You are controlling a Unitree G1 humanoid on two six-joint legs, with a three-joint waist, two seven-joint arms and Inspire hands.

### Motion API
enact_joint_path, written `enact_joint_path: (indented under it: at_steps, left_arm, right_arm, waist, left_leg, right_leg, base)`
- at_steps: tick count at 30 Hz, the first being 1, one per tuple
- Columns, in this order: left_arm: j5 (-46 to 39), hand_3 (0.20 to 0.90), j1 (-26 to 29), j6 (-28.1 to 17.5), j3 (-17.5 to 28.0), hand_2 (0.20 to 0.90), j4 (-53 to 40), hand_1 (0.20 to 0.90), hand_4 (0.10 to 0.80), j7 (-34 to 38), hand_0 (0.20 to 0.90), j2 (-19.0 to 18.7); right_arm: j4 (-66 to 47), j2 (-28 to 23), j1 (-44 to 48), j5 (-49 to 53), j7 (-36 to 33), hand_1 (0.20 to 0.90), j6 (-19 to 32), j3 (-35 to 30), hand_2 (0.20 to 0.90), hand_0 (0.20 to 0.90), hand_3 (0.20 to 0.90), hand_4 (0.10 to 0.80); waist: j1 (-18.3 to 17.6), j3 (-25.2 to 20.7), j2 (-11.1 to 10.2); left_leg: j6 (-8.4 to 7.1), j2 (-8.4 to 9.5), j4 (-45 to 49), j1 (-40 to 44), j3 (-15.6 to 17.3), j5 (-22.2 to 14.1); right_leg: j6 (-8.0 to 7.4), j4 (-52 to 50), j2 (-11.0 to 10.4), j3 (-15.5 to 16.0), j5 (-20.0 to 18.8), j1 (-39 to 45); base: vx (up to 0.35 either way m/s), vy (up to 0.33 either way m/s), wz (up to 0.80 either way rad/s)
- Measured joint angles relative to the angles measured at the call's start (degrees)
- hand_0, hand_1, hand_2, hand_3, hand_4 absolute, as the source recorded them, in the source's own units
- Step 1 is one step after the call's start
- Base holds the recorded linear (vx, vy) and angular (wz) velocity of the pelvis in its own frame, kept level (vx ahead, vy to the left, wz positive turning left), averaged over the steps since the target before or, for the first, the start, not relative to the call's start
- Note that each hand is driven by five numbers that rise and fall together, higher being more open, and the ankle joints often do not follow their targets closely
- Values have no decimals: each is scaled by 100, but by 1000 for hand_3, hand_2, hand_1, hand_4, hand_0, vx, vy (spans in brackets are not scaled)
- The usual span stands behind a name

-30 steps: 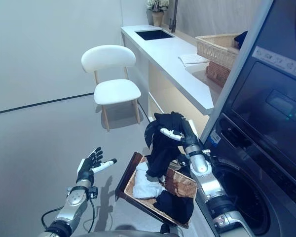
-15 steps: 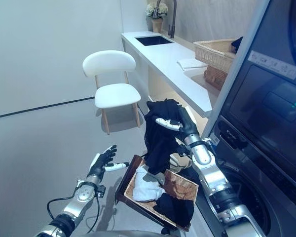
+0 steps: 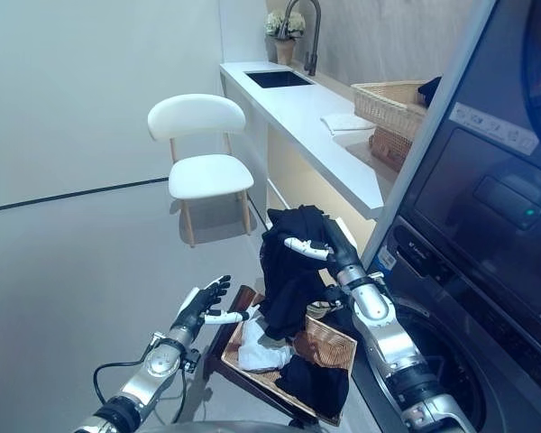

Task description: Pick up the clothes and place them into the washing machine

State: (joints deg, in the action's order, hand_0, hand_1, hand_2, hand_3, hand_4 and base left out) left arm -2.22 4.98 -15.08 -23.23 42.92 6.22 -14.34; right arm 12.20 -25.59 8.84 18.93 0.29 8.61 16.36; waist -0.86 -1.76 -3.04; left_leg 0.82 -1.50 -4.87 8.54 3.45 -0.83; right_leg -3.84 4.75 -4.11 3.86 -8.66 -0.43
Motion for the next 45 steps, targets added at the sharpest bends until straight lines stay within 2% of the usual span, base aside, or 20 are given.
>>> enact_joint_path:
  at_steps: [5,11,18,25,41,45]
  left_arm:
    - [-128,900,2,0,-51,900,0,900,800,4,900,42]
    - [-607,900,35,26,-89,900,26,900,800,16,900,288]
    - [-1127,900,215,133,-396,900,26,900,800,-3,900,478]
    - [-1577,900,367,143,-727,900,-14,900,800,-439,900,465]
    - [-1672,900,559,152,-1121,900,84,900,800,-481,900,570]
    - [-1674,900,699,155,-1178,900,93,900,800,-445,900,635]
  right_arm:
    - [0,123,0,8,-9,200,0,9,200,200,200,300]
    - [-12,190,1,77,-9,200,-1,368,200,200,200,300]
    - [-103,222,2,187,-9,200,-12,435,200,200,200,300]
    - [-263,197,2,248,27,200,-26,435,200,200,200,300]
    - [-301,197,3,385,104,200,-34,454,200,200,200,300]
    - [-669,90,4,458,113,200,-129,642,200,200,200,300]
  waist:
    - [-9,-12,-17]
    - [-34,-18,-19]
    - [-123,-23,-20]
    - [-194,-78,-27]
    - [-303,-85,-26]
    - [-322,-89,-30]
  left_leg:
    - [0,0,0,-1,0,0]
    - [0,1,1,-5,0,0]
    - [0,9,10,-14,14,-1]
    - [15,18,7,-23,158,-34]
    - [17,23,24,-21,227,-44]
    - [16,23,25,-22,242,-47]
  right_leg:
    - [0,0,0,1,0,-1]
    - [0,0,-2,1,0,-4]
    - [0,-1,-8,-15,0,-19]
    - [-26,-1,6,-154,-20,-105]
    - [-27,-2,6,-182,-20,-119]
    - [-33,-2,12,-200,-25,-129]
  base:
    - [-11,5,3]
    - [-2,1,-1]
    - [-17,-1,-6]
    - [-10,-2,-7]
    - [0,-2,-2]
    - [0,0,0]
